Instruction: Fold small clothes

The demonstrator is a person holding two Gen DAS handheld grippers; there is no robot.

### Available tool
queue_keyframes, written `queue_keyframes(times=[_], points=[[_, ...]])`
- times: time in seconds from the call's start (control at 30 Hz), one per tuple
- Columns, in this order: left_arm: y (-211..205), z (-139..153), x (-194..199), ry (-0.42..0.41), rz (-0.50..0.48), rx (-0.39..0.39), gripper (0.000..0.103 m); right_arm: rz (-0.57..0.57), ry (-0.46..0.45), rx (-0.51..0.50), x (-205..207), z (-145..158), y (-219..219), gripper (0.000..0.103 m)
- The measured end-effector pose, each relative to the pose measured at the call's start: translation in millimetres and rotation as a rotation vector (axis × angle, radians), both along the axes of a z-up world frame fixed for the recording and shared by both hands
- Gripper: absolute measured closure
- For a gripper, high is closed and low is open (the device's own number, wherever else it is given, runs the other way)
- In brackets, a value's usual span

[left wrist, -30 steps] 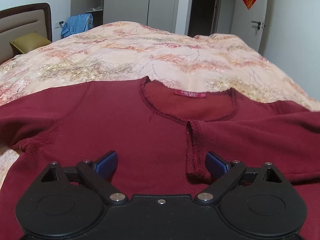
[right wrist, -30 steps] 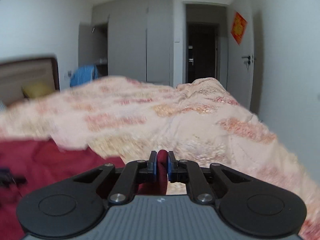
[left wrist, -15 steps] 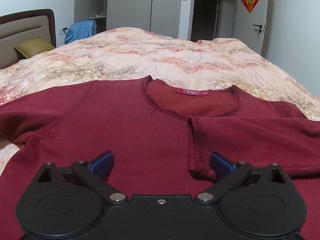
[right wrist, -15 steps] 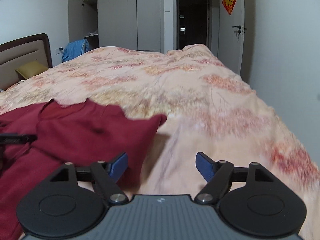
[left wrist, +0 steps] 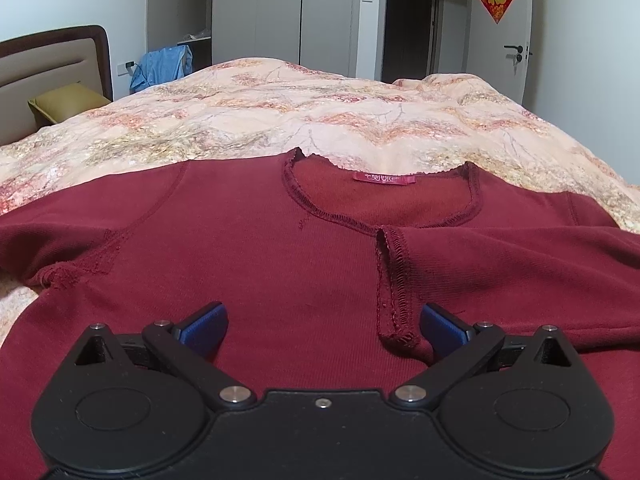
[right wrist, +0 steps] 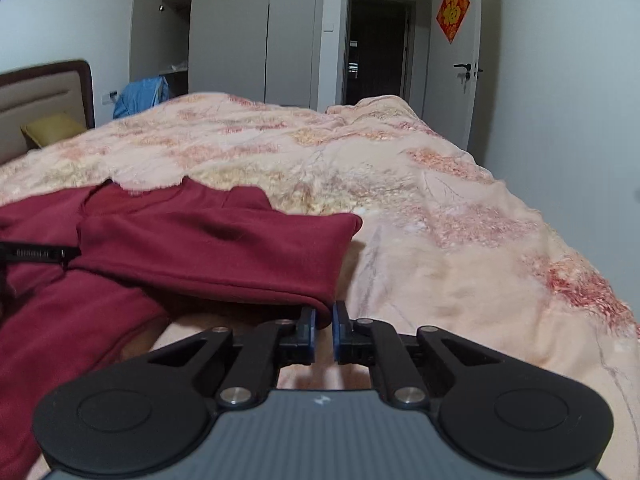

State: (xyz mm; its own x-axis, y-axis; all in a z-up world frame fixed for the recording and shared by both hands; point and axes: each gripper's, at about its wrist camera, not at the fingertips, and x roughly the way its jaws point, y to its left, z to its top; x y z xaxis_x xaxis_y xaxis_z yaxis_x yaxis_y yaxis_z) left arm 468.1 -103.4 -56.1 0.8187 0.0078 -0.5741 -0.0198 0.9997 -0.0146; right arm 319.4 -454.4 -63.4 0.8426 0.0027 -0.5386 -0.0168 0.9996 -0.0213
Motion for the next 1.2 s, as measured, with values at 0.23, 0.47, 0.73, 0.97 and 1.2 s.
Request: queue_keyframes(times=[0.23, 0.47, 0.73, 0.97, 1.2], points=[[7.4, 19.9, -2.1, 0.038, -0.028, -0.054, 0.001, -0.007, 0.038, 0.016, 2.1, -6.1, -1.0, 0.073], [26.8, 72.4, -43.2, 0.027, -0.026, -0.110, 0.001, 0.018, 0.014, 0.094, -46.2, 21.0, -4.2, 0.011], [94.2, 123.4, -134.1, -0.008, 0.060, -0.082, 0.001, 0.073, 0.019, 0.248, -117.5, 37.0, 32.8, 0.000], [176.0, 140.1, -212.8, 0.002, 0.147, -0.079, 0.001, 0.165, 0.040, 0.287, -171.7, 29.9, 89.1, 0.000], [229.2, 105.8, -268.0, 0.050, 0.161, -0.132, 0.001, 0.212, 0.091, 0.384, -215.4, 12.8, 128.7, 0.000]])
